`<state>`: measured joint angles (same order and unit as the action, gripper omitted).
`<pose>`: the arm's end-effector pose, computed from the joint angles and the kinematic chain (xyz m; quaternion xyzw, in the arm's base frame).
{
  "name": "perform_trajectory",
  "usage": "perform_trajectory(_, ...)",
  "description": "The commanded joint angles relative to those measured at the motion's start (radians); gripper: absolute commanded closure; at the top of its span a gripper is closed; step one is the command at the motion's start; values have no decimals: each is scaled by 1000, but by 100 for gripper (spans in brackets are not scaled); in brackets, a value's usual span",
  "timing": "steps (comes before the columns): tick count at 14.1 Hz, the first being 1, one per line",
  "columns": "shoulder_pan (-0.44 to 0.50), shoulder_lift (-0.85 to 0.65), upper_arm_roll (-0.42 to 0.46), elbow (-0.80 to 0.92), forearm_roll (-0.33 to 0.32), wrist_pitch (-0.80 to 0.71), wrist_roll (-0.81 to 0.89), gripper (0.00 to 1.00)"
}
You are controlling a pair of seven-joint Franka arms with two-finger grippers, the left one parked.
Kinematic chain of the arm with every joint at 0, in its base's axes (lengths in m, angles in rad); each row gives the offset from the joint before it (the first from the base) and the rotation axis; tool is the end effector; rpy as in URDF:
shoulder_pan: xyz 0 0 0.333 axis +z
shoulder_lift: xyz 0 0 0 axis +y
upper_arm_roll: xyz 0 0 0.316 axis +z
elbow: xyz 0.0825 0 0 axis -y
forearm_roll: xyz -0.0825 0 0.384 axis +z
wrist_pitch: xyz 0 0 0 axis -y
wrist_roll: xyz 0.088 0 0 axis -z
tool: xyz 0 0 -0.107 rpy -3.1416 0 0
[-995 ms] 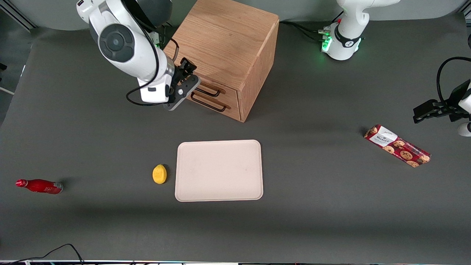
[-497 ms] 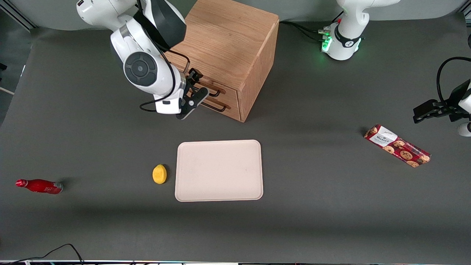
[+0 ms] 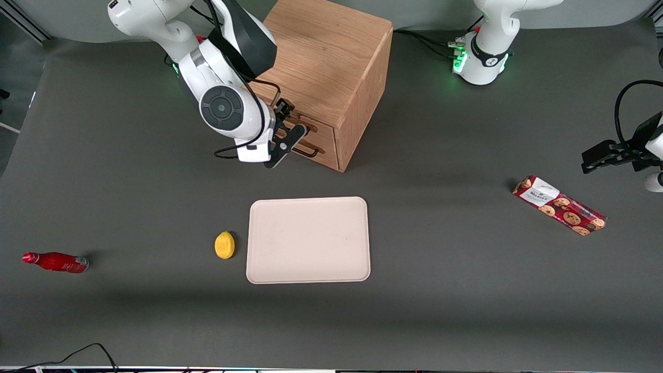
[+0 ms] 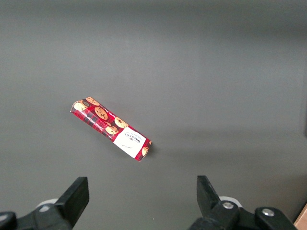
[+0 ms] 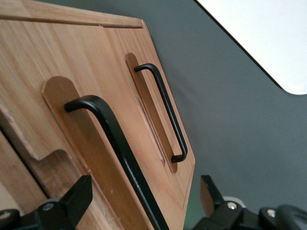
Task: Open upper drawer
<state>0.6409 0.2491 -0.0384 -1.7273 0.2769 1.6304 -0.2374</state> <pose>0.4705 0.3592 0.4161 -0.9045 -0.3688 0.1910 0.0965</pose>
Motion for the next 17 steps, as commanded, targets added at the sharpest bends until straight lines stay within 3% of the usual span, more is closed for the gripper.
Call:
perform_trajectory(1, -18, -7, 5, -44, 31, 31, -68, 0)
perform_trajectory(8, -41, -5, 32, -98, 31, 75, -74, 0)
perform_trajectory(11, -85, -4, 87, -113, 31, 98, -74, 0)
perform_trajectory(17, -108, 12, 94, -115, 30, 112, -105, 0)
